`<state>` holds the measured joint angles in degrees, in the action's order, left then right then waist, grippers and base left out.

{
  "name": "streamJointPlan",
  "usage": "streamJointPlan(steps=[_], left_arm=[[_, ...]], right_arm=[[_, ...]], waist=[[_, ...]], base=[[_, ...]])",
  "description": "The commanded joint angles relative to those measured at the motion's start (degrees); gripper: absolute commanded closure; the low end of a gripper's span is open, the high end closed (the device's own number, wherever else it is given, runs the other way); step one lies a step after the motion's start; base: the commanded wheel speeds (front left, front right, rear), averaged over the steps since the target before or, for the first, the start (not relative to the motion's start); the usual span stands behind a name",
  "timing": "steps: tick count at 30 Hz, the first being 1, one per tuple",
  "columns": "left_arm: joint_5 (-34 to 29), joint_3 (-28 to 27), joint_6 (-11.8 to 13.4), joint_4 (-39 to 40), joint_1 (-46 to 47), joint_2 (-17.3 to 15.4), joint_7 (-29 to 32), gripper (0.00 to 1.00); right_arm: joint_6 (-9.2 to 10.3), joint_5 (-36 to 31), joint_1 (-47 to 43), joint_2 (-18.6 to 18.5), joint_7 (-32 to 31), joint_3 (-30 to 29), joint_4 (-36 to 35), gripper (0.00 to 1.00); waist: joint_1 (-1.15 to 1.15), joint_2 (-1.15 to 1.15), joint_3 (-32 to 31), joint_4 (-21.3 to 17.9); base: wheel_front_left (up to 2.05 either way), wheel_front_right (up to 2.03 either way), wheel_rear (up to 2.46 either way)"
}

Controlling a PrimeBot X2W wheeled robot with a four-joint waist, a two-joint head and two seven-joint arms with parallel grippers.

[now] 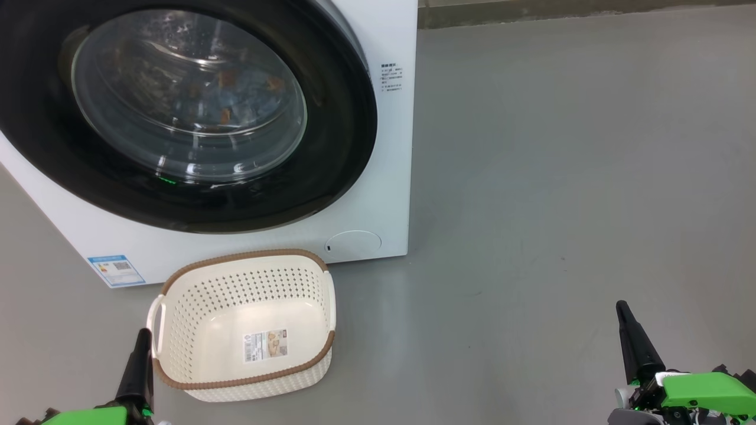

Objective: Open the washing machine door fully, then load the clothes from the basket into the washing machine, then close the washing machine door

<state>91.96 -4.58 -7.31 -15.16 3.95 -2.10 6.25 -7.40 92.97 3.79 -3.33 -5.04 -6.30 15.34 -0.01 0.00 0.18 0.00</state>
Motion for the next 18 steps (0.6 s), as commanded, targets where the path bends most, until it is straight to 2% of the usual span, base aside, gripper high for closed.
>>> streamJointPlan(steps=[1,18], left_arm=[[0.2,-1.9,-0.2,1.1,2.2,-0.8,0.2,1.00],[0.2,-2.0,-0.2,1.1,2.2,-0.8,0.2,1.00]], right_arm=[[-0.09,0.3,2.3,-0.5,-0.4,1.1,-1.4,1.00],[-0.09,0.1,2.3,-0.3,-0.6,0.8,-1.4,1.00]], waist=[[0.00,0.00,0.0,0.0],[0.00,0.00,0.0,0.0]], base=[[0.00,0.00,0.00],[0.00,0.00,0.00]])
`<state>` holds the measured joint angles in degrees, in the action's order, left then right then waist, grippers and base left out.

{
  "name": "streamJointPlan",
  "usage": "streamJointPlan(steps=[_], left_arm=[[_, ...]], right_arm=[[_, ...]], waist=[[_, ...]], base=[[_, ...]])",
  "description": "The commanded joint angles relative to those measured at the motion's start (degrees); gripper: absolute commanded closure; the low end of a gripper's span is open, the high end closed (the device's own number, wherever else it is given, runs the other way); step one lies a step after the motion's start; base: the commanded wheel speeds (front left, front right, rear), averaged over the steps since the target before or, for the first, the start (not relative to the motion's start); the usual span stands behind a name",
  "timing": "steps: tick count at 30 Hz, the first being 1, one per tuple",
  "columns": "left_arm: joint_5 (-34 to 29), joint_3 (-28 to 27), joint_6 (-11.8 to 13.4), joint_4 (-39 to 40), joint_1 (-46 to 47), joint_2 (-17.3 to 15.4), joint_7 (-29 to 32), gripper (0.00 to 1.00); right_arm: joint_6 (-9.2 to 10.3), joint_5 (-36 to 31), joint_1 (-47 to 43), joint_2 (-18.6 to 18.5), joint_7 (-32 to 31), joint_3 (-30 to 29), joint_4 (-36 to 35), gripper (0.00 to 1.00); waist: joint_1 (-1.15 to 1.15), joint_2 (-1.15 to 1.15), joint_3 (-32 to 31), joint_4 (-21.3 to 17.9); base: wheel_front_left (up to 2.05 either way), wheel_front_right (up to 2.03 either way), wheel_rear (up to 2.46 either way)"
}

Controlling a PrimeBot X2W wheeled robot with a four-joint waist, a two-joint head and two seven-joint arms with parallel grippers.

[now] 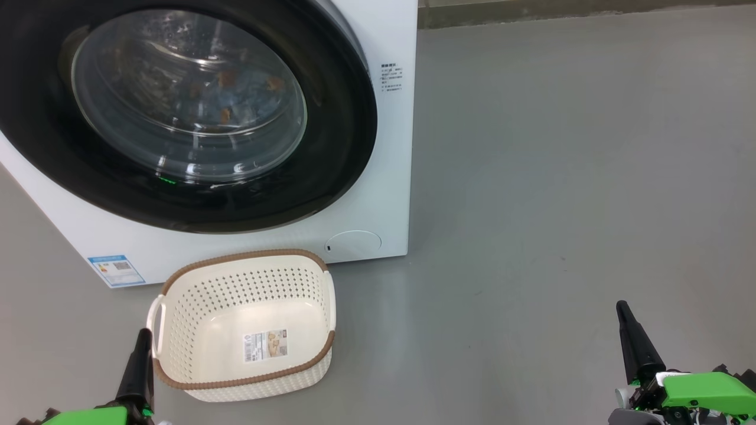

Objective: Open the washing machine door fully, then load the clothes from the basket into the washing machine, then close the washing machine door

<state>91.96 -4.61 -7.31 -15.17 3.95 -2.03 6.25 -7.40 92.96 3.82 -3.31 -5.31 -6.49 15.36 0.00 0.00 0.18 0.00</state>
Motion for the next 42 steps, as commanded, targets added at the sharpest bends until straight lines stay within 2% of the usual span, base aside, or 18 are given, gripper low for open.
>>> streamJointPlan(steps=[1,42], left_arm=[[0.2,-1.9,-0.2,1.1,2.2,-0.9,0.2,1.00],[0.2,-2.0,-0.2,1.1,2.2,-0.9,0.3,1.00]], right_arm=[[-0.09,0.1,2.3,-0.3,-0.3,1.0,-1.4,1.00],[-0.09,-0.3,2.3,0.0,-0.7,0.5,-1.4,1.00]], waist=[[0.00,0.00,0.0,0.0],[0.00,0.00,0.0,0.0]], base=[[0.00,0.00,0.00],[0.00,0.00,0.00]])
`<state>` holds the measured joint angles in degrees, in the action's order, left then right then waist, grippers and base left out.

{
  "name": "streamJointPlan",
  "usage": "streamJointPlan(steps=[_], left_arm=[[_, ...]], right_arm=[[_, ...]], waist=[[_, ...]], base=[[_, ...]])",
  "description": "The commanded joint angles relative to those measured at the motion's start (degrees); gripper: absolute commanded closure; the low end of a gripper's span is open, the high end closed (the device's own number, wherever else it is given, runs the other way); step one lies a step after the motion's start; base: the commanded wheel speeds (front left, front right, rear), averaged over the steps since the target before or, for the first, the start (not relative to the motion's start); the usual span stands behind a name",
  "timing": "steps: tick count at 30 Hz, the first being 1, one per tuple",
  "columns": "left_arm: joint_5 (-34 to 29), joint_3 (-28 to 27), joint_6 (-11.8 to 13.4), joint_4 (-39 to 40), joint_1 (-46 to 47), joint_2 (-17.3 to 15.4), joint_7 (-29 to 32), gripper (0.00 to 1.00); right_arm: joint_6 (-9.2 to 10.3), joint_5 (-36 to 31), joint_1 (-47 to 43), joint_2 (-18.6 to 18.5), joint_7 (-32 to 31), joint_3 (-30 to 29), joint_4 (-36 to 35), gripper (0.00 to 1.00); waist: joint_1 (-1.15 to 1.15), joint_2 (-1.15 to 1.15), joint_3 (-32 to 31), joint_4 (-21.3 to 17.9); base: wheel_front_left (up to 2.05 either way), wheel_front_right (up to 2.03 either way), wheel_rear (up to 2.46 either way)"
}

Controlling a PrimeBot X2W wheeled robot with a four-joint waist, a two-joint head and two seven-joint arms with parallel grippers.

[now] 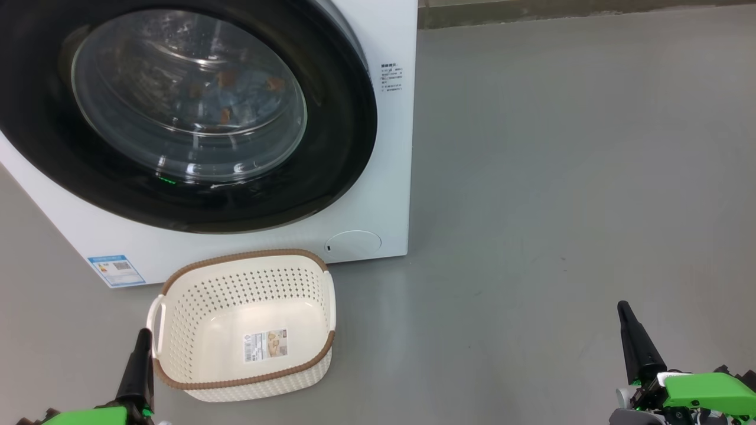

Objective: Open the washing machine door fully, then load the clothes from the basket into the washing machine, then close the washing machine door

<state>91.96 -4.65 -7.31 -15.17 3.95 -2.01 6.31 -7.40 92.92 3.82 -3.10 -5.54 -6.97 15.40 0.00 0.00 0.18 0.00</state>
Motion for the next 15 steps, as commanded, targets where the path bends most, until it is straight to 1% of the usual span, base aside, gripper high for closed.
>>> streamJointPlan(steps=[1,15], left_arm=[[0.2,-1.9,-0.2,1.1,2.2,-0.9,0.2,1.00],[0.2,-1.9,-0.2,1.1,2.2,-0.9,0.2,1.00]], right_arm=[[-0.09,-0.3,2.3,-0.2,-0.5,1.0,-1.4,1.00],[-0.09,-0.4,2.3,-0.1,-0.6,0.9,-1.4,1.00]], waist=[[0.00,0.00,0.0,0.0],[0.00,0.00,0.0,0.0]], base=[[0.00,0.00,0.00],[0.00,0.00,0.00]])
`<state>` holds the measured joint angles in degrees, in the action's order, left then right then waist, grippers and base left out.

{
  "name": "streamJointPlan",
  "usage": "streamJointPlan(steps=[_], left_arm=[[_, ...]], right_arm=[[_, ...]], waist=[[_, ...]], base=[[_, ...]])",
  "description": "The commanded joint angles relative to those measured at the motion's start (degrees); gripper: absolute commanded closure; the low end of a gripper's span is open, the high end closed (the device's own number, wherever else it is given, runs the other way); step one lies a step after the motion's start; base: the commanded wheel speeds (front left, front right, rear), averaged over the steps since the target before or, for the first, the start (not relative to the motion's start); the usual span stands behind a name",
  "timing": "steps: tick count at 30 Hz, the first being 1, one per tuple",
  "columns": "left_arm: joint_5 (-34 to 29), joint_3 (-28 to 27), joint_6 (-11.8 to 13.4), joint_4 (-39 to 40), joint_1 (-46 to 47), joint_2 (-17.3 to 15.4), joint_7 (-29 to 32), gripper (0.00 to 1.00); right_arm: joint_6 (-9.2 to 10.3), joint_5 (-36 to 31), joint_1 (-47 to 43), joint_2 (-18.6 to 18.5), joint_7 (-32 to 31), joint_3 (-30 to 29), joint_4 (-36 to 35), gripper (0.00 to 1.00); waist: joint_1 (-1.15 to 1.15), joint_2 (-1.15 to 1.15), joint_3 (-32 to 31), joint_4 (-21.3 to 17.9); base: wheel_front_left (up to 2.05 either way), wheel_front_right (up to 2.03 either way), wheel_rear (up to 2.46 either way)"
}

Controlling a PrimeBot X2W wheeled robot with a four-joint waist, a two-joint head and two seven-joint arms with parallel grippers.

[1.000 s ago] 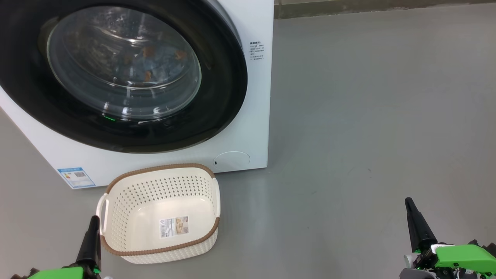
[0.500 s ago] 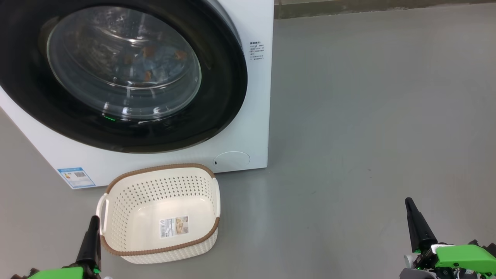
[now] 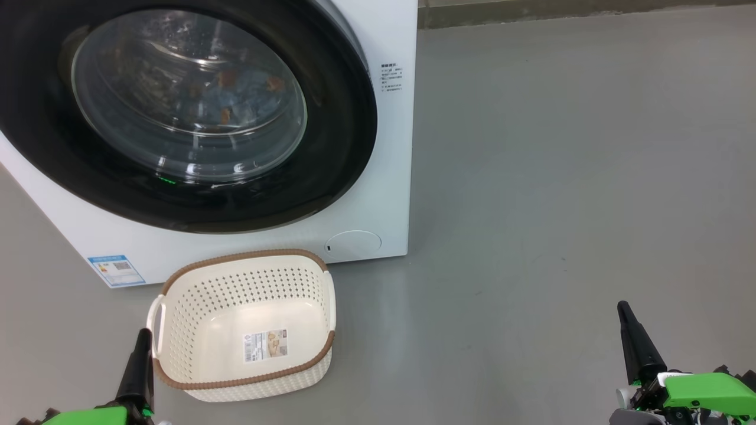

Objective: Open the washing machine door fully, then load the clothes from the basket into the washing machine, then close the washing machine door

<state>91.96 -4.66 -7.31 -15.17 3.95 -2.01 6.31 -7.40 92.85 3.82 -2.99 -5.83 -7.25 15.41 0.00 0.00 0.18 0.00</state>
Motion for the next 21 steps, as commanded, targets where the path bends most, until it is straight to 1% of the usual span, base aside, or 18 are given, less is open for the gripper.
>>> streamJointPlan(steps=[1,21], left_arm=[[0.2,-1.9,-0.2,1.1,2.2,-0.9,0.2,1.00],[0.2,-1.9,-0.2,1.1,2.2,-0.9,0.2,1.00]], right_arm=[[-0.09,-0.3,2.3,-0.2,-0.3,1.2,-1.4,1.00],[-0.09,-0.4,2.3,-0.1,-0.4,1.0,-1.4,1.00]], waist=[[0.00,0.00,0.0,0.0],[0.00,0.00,0.0,0.0]], base=[[0.00,0.00,0.00],[0.00,0.00,0.00]])
